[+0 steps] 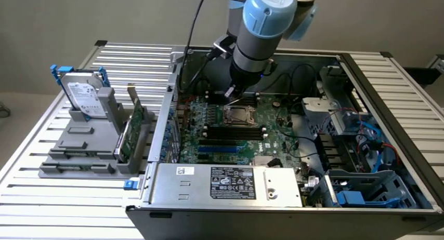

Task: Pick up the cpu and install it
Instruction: 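Close the cpu cover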

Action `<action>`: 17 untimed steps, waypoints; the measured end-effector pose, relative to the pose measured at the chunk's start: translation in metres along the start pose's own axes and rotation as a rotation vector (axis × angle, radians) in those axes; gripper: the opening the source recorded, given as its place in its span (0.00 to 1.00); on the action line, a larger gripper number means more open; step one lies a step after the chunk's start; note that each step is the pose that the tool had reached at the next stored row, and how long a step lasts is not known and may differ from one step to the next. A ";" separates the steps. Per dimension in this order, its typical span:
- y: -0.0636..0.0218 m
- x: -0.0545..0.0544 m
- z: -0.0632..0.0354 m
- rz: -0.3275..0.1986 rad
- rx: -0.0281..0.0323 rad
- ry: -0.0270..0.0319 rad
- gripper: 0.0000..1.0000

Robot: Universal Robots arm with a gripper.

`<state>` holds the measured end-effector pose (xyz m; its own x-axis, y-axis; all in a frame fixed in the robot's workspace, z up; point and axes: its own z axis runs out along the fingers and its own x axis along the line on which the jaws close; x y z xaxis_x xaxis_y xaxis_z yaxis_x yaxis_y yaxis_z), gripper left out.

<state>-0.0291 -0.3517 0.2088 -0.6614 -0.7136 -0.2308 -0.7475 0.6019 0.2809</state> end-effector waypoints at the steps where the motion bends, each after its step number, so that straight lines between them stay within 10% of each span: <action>1: 0.0010 -0.001 -0.0029 0.000 0.0001 0.0001 0.11; 6: 0.0043 -0.001 -0.0073 0.002 -0.0045 0.0037 0.11; 12: 0.0089 -0.003 -0.0076 0.009 -0.0318 0.0275 0.11; 17: 0.0119 -0.002 -0.0116 0.011 -0.0376 0.0322 0.11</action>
<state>-0.0356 -0.3470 0.2236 -0.6666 -0.7188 -0.1977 -0.7372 0.5961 0.3181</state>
